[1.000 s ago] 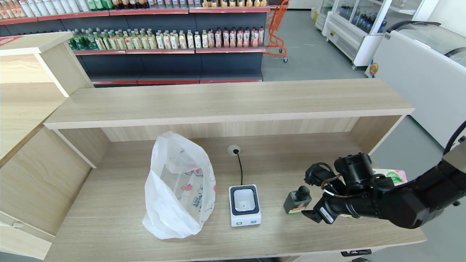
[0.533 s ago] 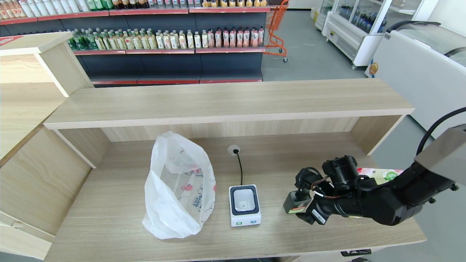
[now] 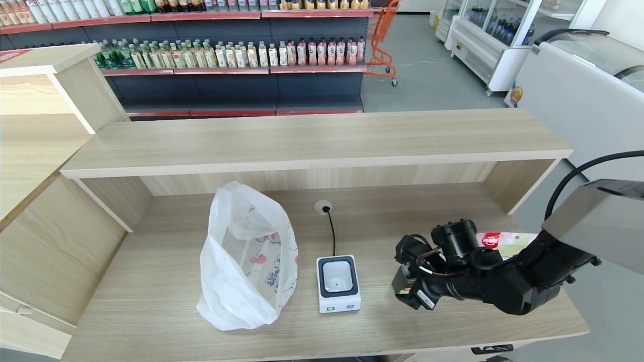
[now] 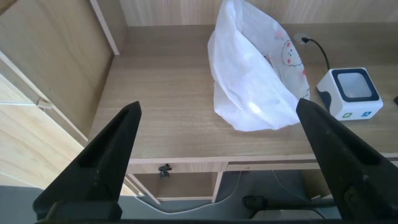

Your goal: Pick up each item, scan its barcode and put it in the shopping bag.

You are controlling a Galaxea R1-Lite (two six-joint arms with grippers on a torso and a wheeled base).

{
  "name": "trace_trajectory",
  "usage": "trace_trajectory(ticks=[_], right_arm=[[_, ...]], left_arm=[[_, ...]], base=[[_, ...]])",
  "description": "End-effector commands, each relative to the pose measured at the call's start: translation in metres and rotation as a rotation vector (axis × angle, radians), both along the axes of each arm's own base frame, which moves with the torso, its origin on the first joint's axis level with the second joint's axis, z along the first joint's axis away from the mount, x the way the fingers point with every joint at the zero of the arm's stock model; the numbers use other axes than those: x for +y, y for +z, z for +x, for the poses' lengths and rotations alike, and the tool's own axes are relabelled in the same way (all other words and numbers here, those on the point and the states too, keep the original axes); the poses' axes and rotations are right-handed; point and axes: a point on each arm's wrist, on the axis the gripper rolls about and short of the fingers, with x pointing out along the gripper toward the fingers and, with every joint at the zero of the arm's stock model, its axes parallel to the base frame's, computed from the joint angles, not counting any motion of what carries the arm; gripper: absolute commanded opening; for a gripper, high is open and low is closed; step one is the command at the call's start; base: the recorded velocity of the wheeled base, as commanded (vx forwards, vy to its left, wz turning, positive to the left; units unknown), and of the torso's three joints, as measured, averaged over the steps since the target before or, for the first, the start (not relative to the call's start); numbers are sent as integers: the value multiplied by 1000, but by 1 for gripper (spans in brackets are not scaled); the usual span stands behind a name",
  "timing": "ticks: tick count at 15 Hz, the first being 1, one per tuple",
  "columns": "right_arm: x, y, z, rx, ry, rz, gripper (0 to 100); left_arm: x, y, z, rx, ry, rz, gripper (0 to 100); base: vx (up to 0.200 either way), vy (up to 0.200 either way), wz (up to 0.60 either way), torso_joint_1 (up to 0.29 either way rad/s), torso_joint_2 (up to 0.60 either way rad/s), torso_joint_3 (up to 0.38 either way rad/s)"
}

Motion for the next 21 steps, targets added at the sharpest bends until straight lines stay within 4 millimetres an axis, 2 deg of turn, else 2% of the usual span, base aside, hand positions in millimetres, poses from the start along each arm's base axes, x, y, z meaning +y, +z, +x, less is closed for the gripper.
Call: trace_trajectory(ticks=[1, 2, 6, 8, 9, 10, 11, 13, 14, 15, 16, 17, 18, 21], right_arm=[[5, -3, 7, -15, 29, 33, 100], [6, -3, 9, -21, 33, 39, 0], [5, -8, 7, -2, 34, 32, 0], [5, -5, 7, -11, 25, 45, 0], [4, 3, 5, -28, 2, 80, 0], [3, 12, 3, -42, -22, 114, 0], [-7, 37, -9, -59, -111, 218, 0], [-36, 80, -26, -157, -241, 317, 0], [-61, 103, -53, -215, -302, 349, 0], [-67, 108, -66, -231, -308, 354, 0], [-76, 115, -92, -281, -291, 330, 0], [-76, 115, -92, -281, -291, 330, 0], [-81, 135, -106, -410, -227, 267, 0], [-80, 150, -107, -566, -157, 228, 0]], left_arm=[[0, 0, 0, 0, 1, 0, 100], [0, 0, 0, 0, 1, 0, 100], [0, 0, 0, 0, 0, 0, 100], [0, 0, 0, 0, 0, -1, 100], [0, 0, 0, 0, 1, 0, 100], [0, 0, 0, 0, 0, 0, 100], [0, 0, 0, 0, 0, 0, 100], [0, 0, 0, 0, 0, 0, 100], [0, 0, 0, 0, 0, 0, 100], [0, 0, 0, 0, 1, 0, 100], [0, 0, 0, 0, 1, 0, 100], [0, 0, 0, 0, 1, 0, 100], [0, 0, 0, 0, 0, -1, 100], [0, 0, 0, 0, 1, 0, 100]], base=[[0, 0, 0, 0, 0, 0], [0, 0, 0, 0, 0, 0], [0, 0, 0, 0, 0, 0], [0, 0, 0, 0, 0, 0], [0, 0, 0, 0, 0, 0], [0, 0, 0, 0, 0, 0], [0, 0, 0, 0, 0, 0], [0, 0, 0, 0, 0, 0], [0, 0, 0, 0, 0, 0], [0, 0, 0, 0, 0, 0], [0, 0, 0, 0, 0, 0], [0, 0, 0, 0, 0, 0], [0, 0, 0, 0, 0, 0], [0, 0, 0, 0, 0, 0]])
